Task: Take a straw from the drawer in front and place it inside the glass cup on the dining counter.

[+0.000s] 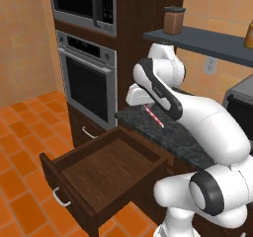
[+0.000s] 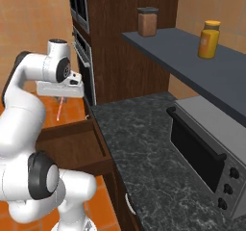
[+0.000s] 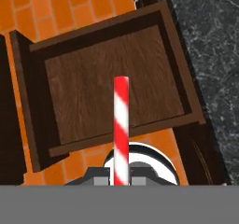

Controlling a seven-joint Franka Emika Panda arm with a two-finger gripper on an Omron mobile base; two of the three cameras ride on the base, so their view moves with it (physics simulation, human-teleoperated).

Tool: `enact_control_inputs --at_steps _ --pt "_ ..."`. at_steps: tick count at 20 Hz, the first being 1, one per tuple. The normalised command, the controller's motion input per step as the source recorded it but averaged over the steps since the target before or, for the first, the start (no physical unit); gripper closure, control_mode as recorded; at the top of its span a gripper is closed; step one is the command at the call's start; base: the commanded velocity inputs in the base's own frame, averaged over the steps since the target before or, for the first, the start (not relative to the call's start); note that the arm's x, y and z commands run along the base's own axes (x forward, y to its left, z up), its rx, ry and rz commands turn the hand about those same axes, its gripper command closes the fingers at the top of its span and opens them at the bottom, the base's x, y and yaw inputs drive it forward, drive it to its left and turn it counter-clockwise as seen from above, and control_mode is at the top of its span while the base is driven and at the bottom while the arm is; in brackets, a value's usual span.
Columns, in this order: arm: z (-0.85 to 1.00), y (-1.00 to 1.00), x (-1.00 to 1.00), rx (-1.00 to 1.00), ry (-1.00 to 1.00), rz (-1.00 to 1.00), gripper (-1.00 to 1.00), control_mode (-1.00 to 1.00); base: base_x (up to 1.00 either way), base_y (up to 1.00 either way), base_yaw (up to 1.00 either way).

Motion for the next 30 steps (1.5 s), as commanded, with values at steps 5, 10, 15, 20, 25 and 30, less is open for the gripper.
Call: enact_control_inputs --at_steps 5,10,15,20,25,30 --pt "-0.05 -0.04 -0.08 0.00 0.00 0.01 1.00 1.00 -0.58 -0.04 0.01" --pt "0.00 0.00 0.00 0.00 0.00 0.00 1.00 1.00 -1.00 0.03 0.05" --pt "0.00 0.00 0.00 0.00 0.00 0.00 1.00 1.00 -0.88 0.60 0.47" --pt "0.00 0.00 0.00 0.00 0.00 0.00 1.00 1.00 -0.27 0.98 0.77" --pt "0.00 0.00 0.00 0.00 0.00 0.00 1.00 1.00 0.00 1.00 0.58" --pt "0.00 0.00 0.00 0.00 0.00 0.00 1.00 1.00 0.01 1.00 0.36"
